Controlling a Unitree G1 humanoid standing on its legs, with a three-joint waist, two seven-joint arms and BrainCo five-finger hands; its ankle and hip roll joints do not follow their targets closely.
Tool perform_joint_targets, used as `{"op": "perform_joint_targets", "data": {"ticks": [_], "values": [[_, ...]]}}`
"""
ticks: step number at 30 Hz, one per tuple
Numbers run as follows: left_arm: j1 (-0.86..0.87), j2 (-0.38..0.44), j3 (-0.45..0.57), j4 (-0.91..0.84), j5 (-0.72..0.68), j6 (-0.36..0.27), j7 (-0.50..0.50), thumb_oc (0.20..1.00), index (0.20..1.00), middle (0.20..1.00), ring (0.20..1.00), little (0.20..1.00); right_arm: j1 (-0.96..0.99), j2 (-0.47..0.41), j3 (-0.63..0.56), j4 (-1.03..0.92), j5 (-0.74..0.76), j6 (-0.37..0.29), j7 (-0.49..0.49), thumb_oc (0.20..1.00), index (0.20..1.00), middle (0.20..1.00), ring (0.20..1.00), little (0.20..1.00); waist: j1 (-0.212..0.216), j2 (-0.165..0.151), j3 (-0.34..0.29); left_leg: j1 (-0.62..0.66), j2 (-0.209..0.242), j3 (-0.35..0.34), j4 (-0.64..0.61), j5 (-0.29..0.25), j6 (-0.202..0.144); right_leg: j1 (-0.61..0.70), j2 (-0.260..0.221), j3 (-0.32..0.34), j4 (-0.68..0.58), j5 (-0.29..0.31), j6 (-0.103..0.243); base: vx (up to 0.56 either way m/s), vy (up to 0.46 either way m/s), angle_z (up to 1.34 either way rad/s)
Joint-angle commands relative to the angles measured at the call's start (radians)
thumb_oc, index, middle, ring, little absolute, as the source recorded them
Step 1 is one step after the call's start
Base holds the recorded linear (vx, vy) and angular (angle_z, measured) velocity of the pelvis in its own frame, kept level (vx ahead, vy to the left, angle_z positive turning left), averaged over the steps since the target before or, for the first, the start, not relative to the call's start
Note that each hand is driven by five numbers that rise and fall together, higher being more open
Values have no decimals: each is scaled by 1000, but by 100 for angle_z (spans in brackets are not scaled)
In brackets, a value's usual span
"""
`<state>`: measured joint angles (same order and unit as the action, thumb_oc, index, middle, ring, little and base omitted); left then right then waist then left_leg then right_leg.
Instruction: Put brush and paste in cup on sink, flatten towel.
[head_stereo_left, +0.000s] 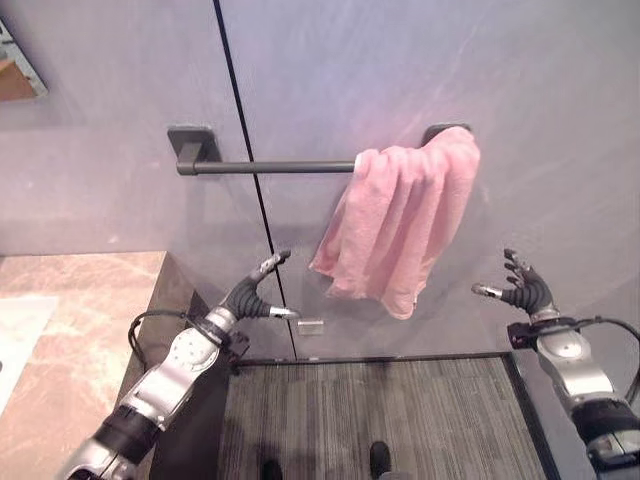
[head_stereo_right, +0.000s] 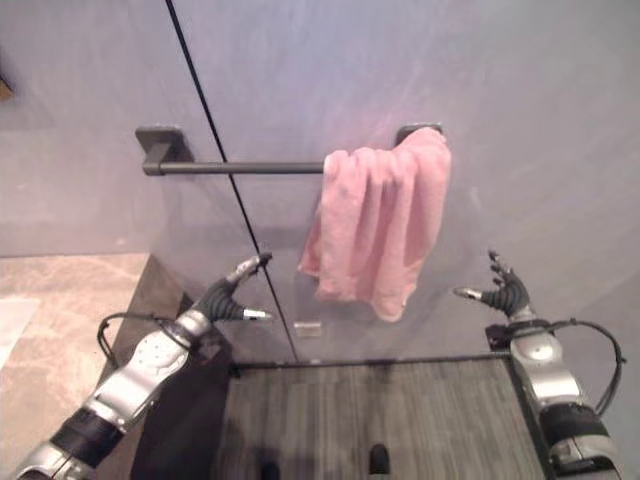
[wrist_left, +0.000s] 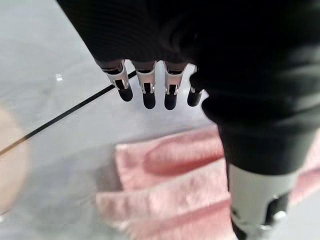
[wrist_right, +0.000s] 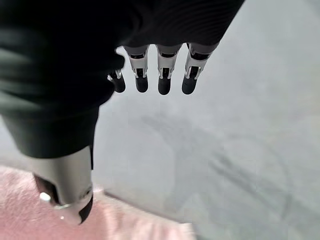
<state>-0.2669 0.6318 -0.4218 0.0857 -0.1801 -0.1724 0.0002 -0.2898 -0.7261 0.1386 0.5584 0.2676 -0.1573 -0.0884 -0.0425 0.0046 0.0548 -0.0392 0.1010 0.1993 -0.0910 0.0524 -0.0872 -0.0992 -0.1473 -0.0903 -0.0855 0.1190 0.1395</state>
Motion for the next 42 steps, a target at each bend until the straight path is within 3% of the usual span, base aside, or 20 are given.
{"op": "perform_joint_targets", "data": {"ticks": [1, 12, 19, 20, 21, 22, 23, 24, 25, 28, 33, 42], "values": [[-112, 2, -15, 48, -19, -58, 62, 1000, 1000, 1000, 1000, 1000, -98, -44, 19, -27, 61, -46, -38, 1000, 1000, 1000, 1000, 1000, -1, -44, 2, -46, 12, 7, 4, 33, -20, -29, -64, 4, -2, 69, 70, -43, -21, 4], [-362, -120, -174, 150, -80, -57, 110, 1000, 1000, 1000, 1000, 1000, -306, -26, 130, -64, 122, -49, -79, 1000, 1000, 1000, 1000, 1000, -16, -28, 42, -127, 40, 15, 4, 65, -48, -113, -53, 5, -2, 85, 69, 7, -26, -2], [-297, -132, -178, 33, -87, -55, 78, 1000, 1000, 1000, 1000, 1000, -268, -4, 108, -160, 171, -62, -58, 1000, 1000, 1000, 1000, 1000, -16, -26, 27, -94, 47, 23, 4, 58, -52, -89, -46, 8, -2, 74, 68, 76, -27, -2], [-257, -129, -174, 3, -101, -52, 58, 1000, 1000, 1000, 1000, 1000, -236, 9, 97, -201, 210, -69, -36, 944, 944, 944, 944, 944, -15, -27, 18, -83, 50, 26, 4, 55, -54, -77, -44, 4, -2, 68, 67, 76, -26, 3], [-249, -128, -174, 3, -105, -51, 55, 1000, 1000, 1000, 1000, 1000, -228, 14, 95, -213, 223, -71, -28, 617, 617, 617, 617, 617, -15, -28, 17, -79, 50, 26, 4, 55, -54, -73, -44, 3, -2, 66, 66, 67, -23, 4], [-245, -130, -173, 7, -105, -50, 55, 1000, 1000, 1000, 1000, 1000, -222, 20, 96, -222, 236, -74, -22, 442, 442, 442, 442, 442, -15, -28, 14, -76, 50, 26, 4, 55, -55, -69, -44, 2, -2, 64, 65, 34, -15, 3], [-240, -132, -172, 9, -102, -49, 56, 1000, 1000, 1000, 1000, 1000, -216, 25, 97, -232, 245, -74, -18, 200, 200, 200, 200, 200, -15, -29, 12, -72, 50, 25, 4, 54, -55, -65, -43, 1, -2, 63, 64, 32, -16, 3], [-235, -132, -172, 9, -101, -48, 56, 1000, 1000, 1000, 1000, 1000, -212, 26, 98, -247, 249, -74, -16, 200, 200, 200, 200, 200, -15, -30, 10, -70, 51, 25, 4, 54, -56, -62, -43, -2, -2, 62, 63, 25, -13, 5], [-231, -134, -172, 9, -104, -46, 54, 956, 956, 956, 956, 956, -210, 29, 99, -264, 250, -74, -15, 200, 200, 200, 200, 200, -17, -31, 9, -68, 51, 24, 4, 53, -56, -60, -43, -3, -2, 61, 64, 12, -6, 4], [-216, -145, -175, 13, -140, -42, 42, 200, 200, 200, 200, 200, -206, 46, 97, -310, 253, -83, -18, 200, 200, 200, 200, 200, -21, -34, 4, -61, 51, 23, 4, 50, -55, -51, -43, -4, -2, 60, 64, 0, 0, 0], [-179, -147, -134, -5, -133, -40, 55, 200, 200, 200, 200, 200, -160, 76, 79, -435, 237, -92, -9, 200, 200, 200, 200, 200, -24, -49, -10, -45, 52, 23, 4, 42, -51, -37, -40, -7, -2, 58, 65, 5, 3, 1], [-97, -115, -36, -109, -146, -57, 75, 200, 200, 200, 200, 200, -98, 52, 64, -593, 234, -103, 43, 200, 200, 200, 200, 200, -18, -69, -26, -32, 49, 26, 4, 35, -50, -26, -42, -7, -2, 56, 68, 0, 0, 0]]}}
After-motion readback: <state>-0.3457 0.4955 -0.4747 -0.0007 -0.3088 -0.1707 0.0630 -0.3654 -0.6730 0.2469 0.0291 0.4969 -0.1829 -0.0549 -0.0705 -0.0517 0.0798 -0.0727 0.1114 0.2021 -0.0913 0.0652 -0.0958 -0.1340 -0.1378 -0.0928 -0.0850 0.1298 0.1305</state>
